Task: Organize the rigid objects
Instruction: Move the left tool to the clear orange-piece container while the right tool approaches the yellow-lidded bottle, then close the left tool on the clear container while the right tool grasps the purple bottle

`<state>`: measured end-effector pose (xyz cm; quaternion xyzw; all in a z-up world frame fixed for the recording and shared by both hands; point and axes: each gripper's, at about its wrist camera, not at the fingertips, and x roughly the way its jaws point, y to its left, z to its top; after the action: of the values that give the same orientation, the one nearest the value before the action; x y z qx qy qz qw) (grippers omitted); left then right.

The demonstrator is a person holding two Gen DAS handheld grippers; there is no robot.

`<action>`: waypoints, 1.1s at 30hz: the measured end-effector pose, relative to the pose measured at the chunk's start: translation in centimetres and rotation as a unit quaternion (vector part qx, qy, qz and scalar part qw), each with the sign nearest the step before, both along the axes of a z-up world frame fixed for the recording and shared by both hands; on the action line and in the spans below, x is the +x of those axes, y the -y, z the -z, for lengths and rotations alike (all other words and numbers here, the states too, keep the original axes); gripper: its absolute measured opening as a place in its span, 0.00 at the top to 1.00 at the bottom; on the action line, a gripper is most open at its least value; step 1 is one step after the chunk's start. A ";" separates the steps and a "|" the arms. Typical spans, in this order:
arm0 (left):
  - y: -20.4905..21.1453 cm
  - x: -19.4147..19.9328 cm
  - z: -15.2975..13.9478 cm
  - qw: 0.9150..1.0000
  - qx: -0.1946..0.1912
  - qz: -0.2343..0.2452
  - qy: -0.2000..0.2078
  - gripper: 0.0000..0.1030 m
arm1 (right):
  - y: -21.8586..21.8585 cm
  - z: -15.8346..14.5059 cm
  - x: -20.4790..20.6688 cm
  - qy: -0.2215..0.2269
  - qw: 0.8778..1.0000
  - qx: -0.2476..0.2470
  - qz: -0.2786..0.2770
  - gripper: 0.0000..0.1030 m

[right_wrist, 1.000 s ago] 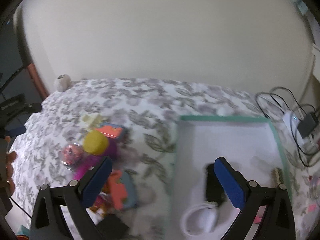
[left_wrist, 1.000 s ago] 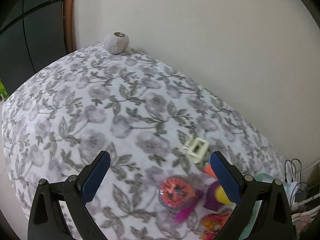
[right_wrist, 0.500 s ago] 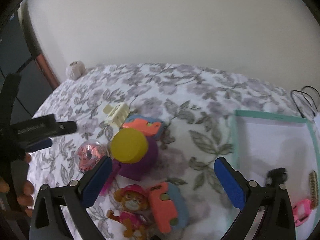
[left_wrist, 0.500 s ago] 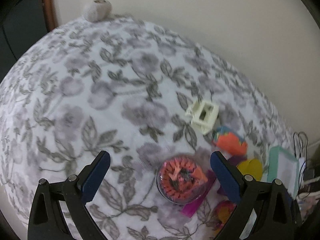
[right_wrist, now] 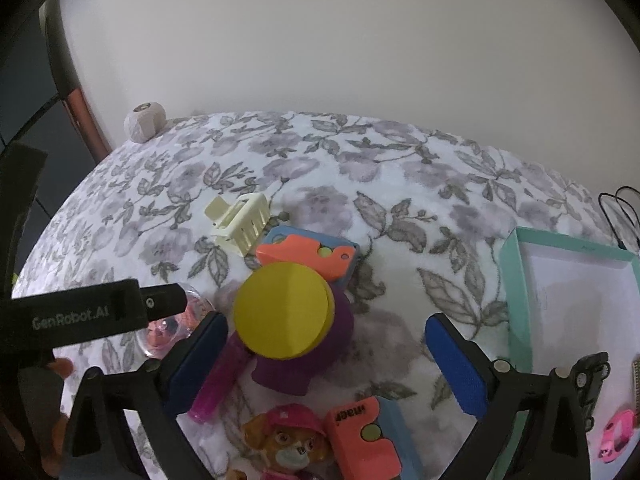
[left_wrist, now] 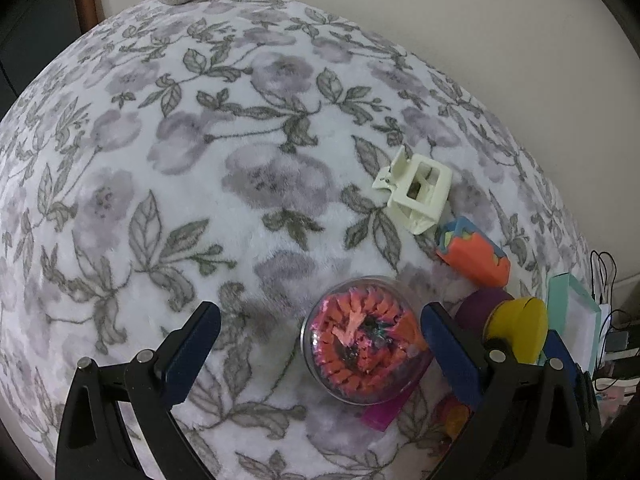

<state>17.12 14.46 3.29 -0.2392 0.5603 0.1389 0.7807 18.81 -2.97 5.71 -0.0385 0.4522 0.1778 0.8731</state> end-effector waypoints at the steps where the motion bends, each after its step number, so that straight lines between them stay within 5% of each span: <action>1: 0.1 0.0 0.1 1.000 -0.003 0.000 -0.002 0.03 | 0.0 0.1 0.0 0.000 1.000 0.001 0.000 0.11; 7: 1.1 0.3 0.6 1.000 -0.007 0.009 -0.011 0.03 | -0.2 0.5 0.1 -0.005 1.000 0.008 -0.002 0.24; 12: 1.9 0.5 0.8 1.000 -0.016 0.015 -0.009 0.03 | -0.4 0.3 -0.1 -0.004 1.000 0.022 -0.016 0.45; 33: 2.4 0.7 1.2 0.999 -0.019 0.032 -0.008 0.28 | 3.0 0.4 -0.3 -0.019 0.998 0.064 0.001 0.46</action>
<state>17.84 12.08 2.10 -0.2345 0.5763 0.1048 0.7758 18.46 -5.99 5.32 0.0207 0.4566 0.2064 0.8651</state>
